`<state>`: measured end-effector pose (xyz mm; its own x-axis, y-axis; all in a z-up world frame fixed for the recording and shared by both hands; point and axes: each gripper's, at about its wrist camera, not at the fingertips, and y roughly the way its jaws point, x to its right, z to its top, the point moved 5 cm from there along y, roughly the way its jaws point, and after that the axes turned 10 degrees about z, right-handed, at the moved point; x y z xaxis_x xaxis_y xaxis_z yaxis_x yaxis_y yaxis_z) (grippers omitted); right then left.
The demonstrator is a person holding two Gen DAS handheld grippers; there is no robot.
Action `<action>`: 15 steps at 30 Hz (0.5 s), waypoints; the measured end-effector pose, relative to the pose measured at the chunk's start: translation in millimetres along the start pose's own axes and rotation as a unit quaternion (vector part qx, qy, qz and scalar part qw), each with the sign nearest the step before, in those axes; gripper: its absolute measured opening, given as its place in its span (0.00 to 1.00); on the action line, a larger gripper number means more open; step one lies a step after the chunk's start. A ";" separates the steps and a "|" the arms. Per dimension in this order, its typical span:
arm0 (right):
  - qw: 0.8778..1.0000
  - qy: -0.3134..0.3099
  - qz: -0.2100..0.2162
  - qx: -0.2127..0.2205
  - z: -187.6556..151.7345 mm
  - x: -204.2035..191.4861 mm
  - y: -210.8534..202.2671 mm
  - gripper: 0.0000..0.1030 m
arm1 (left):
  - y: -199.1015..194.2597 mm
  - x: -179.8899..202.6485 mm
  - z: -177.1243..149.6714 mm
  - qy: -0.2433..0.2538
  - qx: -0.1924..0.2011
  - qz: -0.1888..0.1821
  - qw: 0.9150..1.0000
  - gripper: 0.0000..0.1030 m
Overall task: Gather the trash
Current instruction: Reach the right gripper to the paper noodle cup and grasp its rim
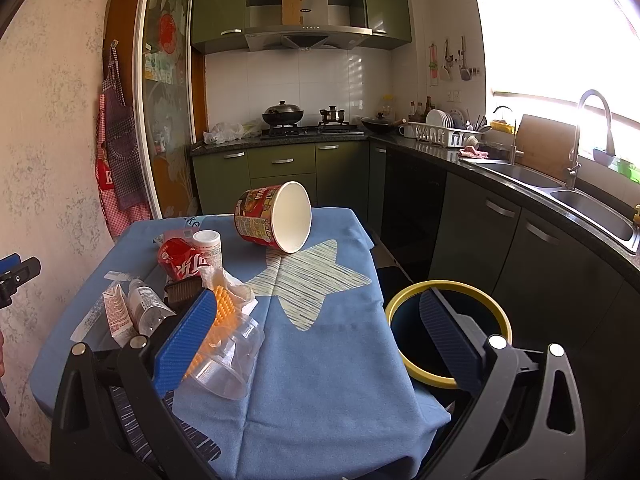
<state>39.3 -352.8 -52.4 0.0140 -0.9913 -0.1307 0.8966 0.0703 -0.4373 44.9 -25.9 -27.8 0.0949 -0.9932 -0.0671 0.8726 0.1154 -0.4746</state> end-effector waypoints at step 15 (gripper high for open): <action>1.000 0.002 -0.002 -0.020 -3.1 4.8 17.6 0.94 | 21.2 0.9 -1.4 0.002 -0.014 -0.001 1.000 0.97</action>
<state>53.8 -356.0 -63.5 0.0086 -0.9911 -0.1331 0.8780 0.0712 -0.4733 62.8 -24.4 -39.1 0.0910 -0.9935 -0.0687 0.8586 0.1132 -0.5000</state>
